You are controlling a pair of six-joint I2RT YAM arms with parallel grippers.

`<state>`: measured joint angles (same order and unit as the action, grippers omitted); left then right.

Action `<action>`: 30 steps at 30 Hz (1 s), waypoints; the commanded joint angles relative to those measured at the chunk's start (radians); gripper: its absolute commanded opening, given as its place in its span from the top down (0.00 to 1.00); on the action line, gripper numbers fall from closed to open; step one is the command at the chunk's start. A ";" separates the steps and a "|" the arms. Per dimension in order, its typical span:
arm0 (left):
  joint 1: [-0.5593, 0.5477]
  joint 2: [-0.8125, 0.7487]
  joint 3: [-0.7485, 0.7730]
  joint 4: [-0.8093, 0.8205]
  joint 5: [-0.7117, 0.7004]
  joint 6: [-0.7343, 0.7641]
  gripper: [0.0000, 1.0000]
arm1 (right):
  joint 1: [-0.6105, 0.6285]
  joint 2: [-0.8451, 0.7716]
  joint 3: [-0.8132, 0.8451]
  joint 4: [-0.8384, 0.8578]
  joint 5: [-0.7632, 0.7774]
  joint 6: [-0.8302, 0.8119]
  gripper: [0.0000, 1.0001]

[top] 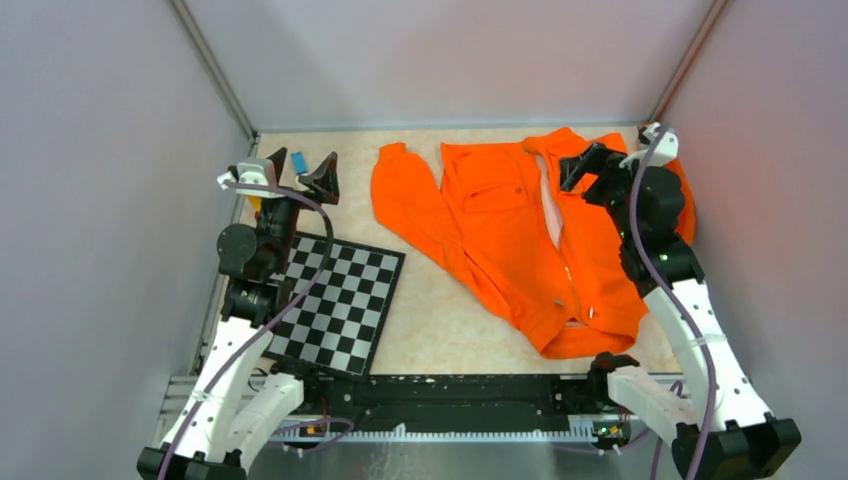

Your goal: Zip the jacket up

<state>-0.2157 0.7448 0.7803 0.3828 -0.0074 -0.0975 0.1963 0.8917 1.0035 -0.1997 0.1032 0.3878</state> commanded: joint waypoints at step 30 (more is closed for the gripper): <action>-0.019 0.388 0.116 -0.039 0.321 -0.171 0.01 | -0.142 1.076 0.428 0.162 -0.375 0.168 0.42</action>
<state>-0.2310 1.1324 0.8459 0.3202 0.2752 -0.2436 0.0811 1.8809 1.2846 -0.0383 -0.2230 0.5365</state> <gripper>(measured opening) 0.987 0.592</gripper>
